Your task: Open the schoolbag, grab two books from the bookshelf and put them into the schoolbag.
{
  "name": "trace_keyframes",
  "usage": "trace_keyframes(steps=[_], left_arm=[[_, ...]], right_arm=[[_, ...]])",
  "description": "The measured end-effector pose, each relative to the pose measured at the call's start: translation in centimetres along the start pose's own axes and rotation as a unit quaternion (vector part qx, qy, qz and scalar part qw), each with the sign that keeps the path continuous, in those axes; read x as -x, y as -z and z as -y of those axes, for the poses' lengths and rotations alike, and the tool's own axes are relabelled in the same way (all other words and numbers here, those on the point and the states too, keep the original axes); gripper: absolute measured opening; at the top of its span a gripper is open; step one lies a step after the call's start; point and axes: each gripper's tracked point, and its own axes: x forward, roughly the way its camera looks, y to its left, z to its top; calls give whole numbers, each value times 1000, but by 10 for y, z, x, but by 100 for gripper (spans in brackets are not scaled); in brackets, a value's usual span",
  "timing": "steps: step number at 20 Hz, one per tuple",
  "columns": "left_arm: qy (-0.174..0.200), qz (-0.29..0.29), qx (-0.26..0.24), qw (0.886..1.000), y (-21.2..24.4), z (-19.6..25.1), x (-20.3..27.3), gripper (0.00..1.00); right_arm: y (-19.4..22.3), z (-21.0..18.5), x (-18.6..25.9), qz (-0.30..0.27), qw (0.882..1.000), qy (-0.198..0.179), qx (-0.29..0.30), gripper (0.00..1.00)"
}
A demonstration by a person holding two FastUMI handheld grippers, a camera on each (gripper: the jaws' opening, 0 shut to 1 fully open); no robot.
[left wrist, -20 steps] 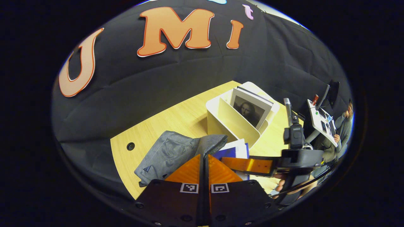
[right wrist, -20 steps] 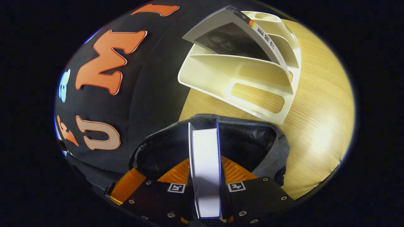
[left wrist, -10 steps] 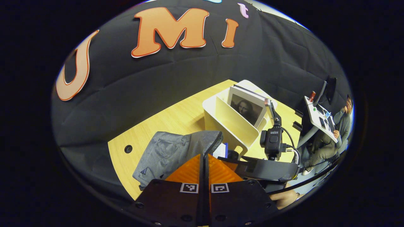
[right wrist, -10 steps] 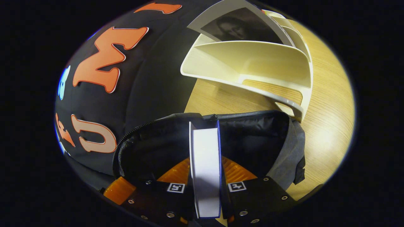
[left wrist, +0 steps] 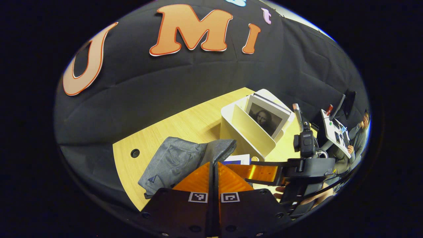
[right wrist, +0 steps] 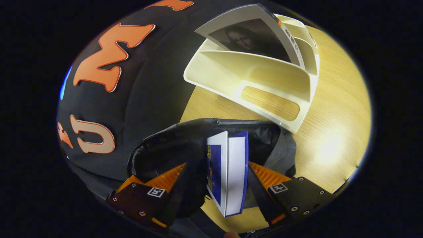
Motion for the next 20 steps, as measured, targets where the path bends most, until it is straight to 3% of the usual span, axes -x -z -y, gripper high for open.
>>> trace_keyframes(steps=[2, 8, 14, 17, 20], left_arm=[[0, 1, 6, 1000, 2, -2, 1, 1], [5, 8, 22, 1000, 7, 0, 4, 1], [10, 7, 48, 999, 15, 8, 4, 1], [-2, 3, 41, 999, 18, 9, 4, 1], [-15, -4, 37, 999, 19, 12, 4, 0]], right_arm=[[-1, 9, 11, -12, 1000, 6, 10, 98], [-9, 15, 51, -28, 999, -23, 11, 98], [-63, 56, 119, 12, 994, 13, 104, 98], [-111, 75, 154, 45, 980, 53, 188, 98], [-159, 78, 173, 61, 953, 86, 284, 98]])
